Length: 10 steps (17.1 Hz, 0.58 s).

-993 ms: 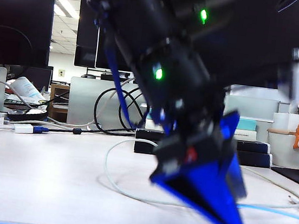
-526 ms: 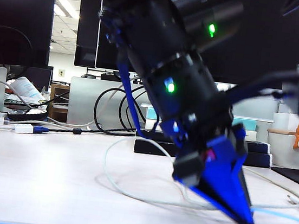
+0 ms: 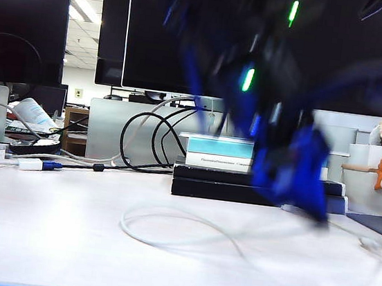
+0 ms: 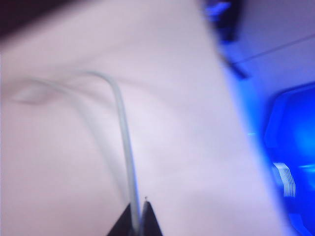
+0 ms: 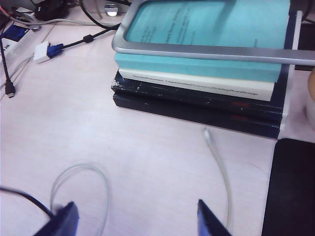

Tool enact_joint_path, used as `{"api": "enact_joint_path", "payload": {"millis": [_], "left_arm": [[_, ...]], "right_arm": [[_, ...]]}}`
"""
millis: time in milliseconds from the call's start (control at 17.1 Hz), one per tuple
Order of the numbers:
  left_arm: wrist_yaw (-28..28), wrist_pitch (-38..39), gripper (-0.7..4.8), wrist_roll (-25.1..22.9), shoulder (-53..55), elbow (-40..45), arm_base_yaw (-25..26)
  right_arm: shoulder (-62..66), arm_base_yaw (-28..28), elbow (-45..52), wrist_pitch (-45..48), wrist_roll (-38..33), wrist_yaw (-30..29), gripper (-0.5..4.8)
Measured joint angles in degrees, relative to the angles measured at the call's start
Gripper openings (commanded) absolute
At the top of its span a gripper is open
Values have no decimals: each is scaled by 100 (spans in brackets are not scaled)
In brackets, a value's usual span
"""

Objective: Unfold the white charging cable into a straight cable.

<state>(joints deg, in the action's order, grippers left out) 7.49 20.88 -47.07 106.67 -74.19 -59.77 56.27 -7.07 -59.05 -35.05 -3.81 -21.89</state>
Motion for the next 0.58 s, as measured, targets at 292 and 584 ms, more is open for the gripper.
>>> {"api": "enact_joint_path", "payload": {"millis": [292, 584], "left_arm": [[-789, 442, -6, -26, -909, -629, 251], [-2262, 570, -6, 11, -1919, -691, 968]], "right_arm": [[0, 0, 0, 90, 0, 17, 311], [2, 0, 0, 107, 0, 20, 311]]}}
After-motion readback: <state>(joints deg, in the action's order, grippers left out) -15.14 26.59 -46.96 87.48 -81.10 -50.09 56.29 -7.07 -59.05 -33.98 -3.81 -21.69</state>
